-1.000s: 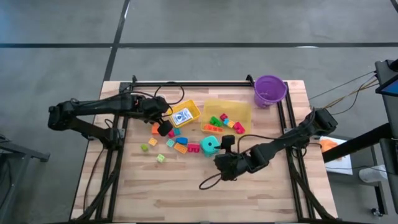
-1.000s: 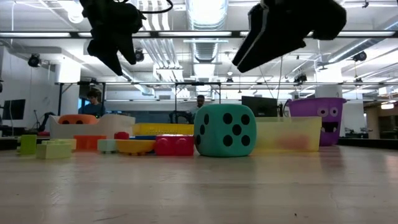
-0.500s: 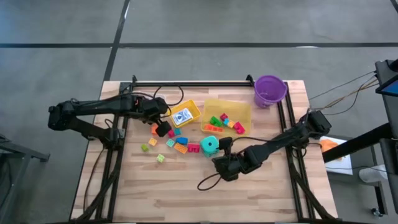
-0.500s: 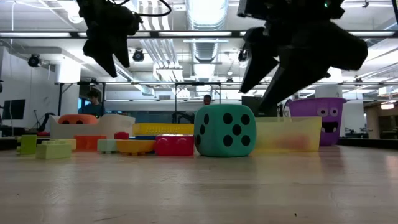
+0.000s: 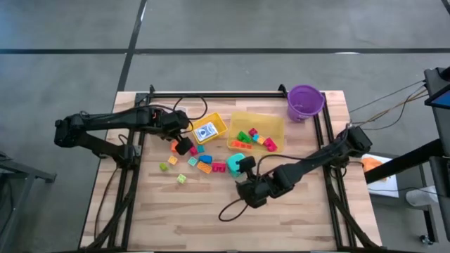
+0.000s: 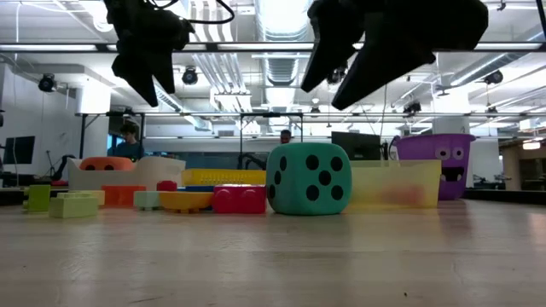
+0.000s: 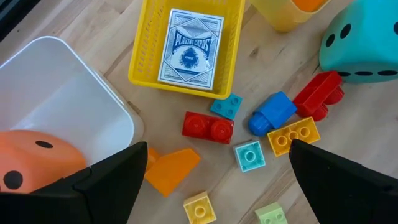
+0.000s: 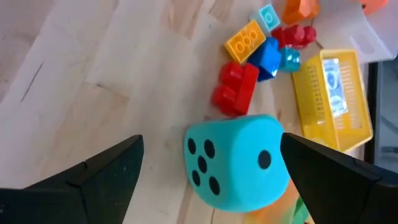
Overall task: Pick & Place Toys
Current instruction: Put the blue dice into the white bin
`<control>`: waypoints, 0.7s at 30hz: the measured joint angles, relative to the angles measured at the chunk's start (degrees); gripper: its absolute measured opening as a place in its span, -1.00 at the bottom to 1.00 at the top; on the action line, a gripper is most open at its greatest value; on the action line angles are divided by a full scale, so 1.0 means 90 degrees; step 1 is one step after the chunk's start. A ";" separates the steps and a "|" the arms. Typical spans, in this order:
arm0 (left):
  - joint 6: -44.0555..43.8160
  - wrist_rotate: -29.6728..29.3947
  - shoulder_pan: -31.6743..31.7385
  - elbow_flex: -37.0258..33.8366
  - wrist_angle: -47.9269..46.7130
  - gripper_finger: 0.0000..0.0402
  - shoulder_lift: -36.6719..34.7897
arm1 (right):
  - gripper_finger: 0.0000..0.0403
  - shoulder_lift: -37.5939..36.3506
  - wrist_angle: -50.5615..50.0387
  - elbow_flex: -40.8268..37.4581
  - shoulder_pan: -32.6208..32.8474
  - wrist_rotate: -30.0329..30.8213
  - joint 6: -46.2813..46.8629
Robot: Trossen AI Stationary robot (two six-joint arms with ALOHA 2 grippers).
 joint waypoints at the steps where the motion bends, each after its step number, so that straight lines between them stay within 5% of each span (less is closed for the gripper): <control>1: 0.0009 0.0000 0.0000 0.0000 0.0002 0.93 0.0000 | 0.86 0.0000 0.0000 0.0013 -0.0002 0.0013 -0.0072; 4: 0.0022 0.0001 0.0000 0.0000 0.0005 0.93 0.0000 | 0.86 0.0001 0.0051 0.0005 -0.0045 0.0056 -0.0206; 9: 0.0027 0.0000 0.0000 0.0000 0.0007 0.93 0.0000 | 0.86 0.0234 0.0048 -0.0064 -0.0106 0.1128 -0.0366; 21: 0.0048 0.0002 0.0002 0.0000 -0.0081 0.93 0.0000 | 0.86 0.0971 0.0114 -0.0082 -0.0418 0.1205 -0.0493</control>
